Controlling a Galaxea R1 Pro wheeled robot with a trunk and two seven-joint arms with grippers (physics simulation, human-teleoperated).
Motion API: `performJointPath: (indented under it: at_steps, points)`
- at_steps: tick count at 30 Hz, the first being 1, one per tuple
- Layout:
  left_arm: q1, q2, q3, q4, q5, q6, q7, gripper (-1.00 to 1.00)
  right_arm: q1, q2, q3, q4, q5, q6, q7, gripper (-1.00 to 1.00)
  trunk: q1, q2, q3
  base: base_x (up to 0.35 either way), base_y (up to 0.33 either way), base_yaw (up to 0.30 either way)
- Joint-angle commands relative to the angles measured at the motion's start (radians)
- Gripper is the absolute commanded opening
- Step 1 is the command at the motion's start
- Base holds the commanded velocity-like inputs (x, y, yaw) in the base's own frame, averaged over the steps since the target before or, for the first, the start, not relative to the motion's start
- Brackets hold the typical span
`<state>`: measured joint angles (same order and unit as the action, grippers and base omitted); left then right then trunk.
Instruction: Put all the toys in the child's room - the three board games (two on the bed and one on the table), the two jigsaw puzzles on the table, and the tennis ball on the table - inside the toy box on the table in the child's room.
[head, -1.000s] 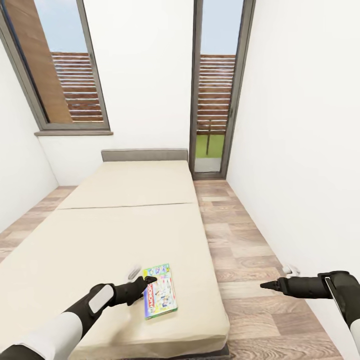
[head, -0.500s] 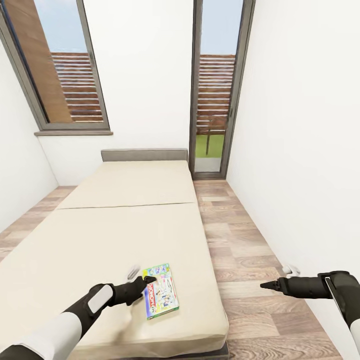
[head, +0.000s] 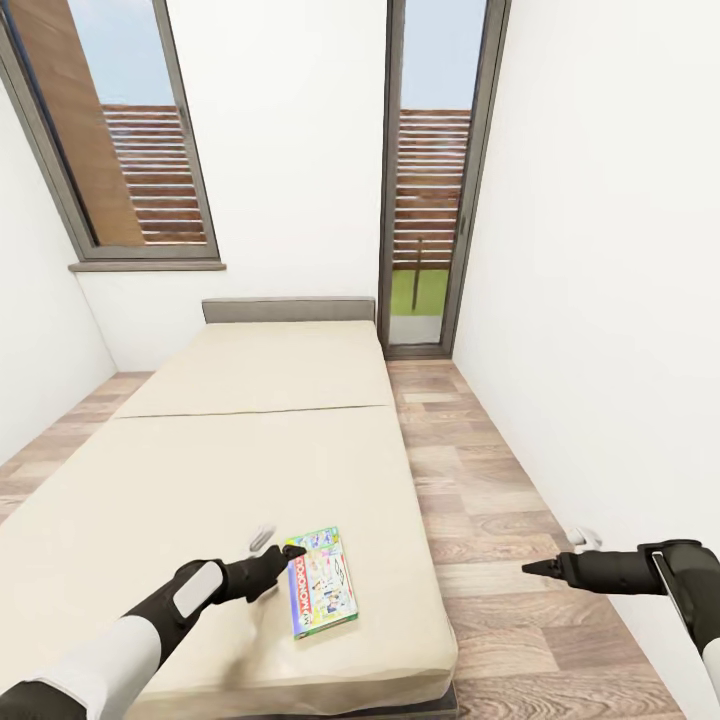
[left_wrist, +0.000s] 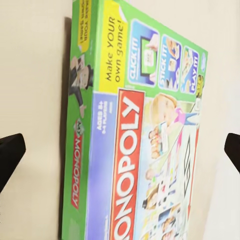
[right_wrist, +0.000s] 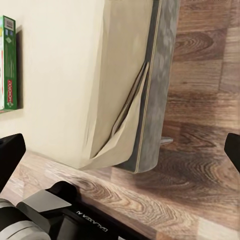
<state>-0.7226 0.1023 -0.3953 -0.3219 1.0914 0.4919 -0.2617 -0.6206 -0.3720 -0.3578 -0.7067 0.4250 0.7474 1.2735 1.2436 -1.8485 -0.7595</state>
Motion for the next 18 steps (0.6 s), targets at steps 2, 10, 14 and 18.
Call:
performJointPath:
  at_steps: [2, 10, 14, 18]
  points:
    - [-0.002, 0.001, -0.005, 0.0, 0.002, -0.001, -0.001, 1.0, -0.001, 0.0, -0.005, -0.004, 0.009, 0.007, 0.009, 1.0, 0.0, 0.0, -0.001, 0.0, 0.0, 0.0]
    - [-0.002, 0.0, -0.008, 0.0, 0.001, -0.047, -0.003, 1.0, 0.0, -0.003, -0.006, -0.013, 0.006, 0.008, 0.01, 1.0, 0.0, 0.0, -0.001, 0.0, 0.0, -0.124]
    - [-0.001, 0.0, -0.009, 0.0, 0.001, -0.056, -0.004, 1.0, 0.0, -0.004, -0.006, -0.014, 0.006, 0.008, 0.01, 1.0, 0.0, 0.0, -0.001, 0.0, 0.0, -0.249]
    - [-0.001, 0.0, -0.01, 0.0, 0.001, -0.073, -0.006, 1.0, -0.001, -0.004, -0.006, -0.014, 0.006, 0.008, 0.01, 1.0, 0.0, 0.0, -0.001, 0.0, 0.0, -0.129]
